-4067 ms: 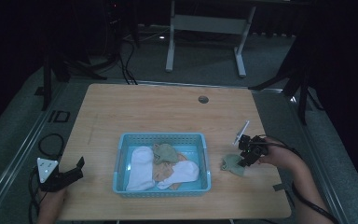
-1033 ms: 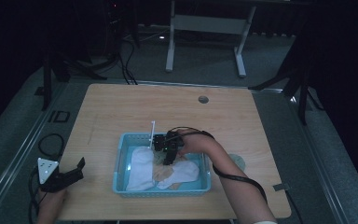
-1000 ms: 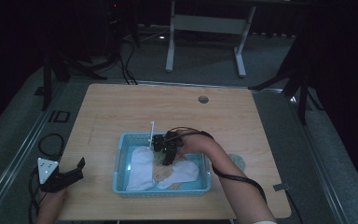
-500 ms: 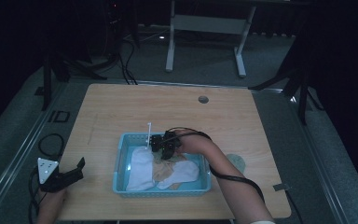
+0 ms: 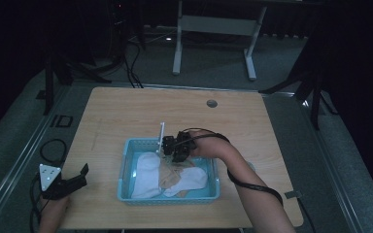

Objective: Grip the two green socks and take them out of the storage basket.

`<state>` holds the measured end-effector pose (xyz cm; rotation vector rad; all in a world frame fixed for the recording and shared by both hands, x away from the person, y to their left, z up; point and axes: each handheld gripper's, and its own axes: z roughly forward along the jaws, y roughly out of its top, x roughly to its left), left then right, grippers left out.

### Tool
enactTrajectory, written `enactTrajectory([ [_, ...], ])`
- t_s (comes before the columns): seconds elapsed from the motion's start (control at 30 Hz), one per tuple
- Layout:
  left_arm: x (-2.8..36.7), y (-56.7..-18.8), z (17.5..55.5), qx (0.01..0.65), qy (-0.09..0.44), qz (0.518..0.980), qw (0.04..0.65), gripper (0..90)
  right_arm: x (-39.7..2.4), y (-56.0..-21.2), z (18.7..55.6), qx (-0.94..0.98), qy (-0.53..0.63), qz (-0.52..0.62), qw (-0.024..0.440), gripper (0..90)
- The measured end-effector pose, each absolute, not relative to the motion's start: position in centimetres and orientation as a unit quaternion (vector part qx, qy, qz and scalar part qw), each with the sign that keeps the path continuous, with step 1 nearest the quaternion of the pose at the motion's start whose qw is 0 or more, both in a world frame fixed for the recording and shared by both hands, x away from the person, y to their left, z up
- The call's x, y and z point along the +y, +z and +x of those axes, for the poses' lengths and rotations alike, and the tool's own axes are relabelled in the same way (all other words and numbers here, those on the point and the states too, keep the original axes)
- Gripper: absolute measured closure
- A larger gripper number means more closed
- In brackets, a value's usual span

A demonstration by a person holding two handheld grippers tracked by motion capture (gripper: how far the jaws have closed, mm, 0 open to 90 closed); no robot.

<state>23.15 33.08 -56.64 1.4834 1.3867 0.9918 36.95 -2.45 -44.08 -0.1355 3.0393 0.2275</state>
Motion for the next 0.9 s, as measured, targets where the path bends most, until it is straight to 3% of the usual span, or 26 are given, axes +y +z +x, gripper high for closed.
enactTrajectory([
  [0.9,33.1,-56.6,23.2,0.561,0.397,0.591,0.422,0.4,-10.9,-36.6,36.2,0.991,0.103,0.005,0.088,83.4],
])
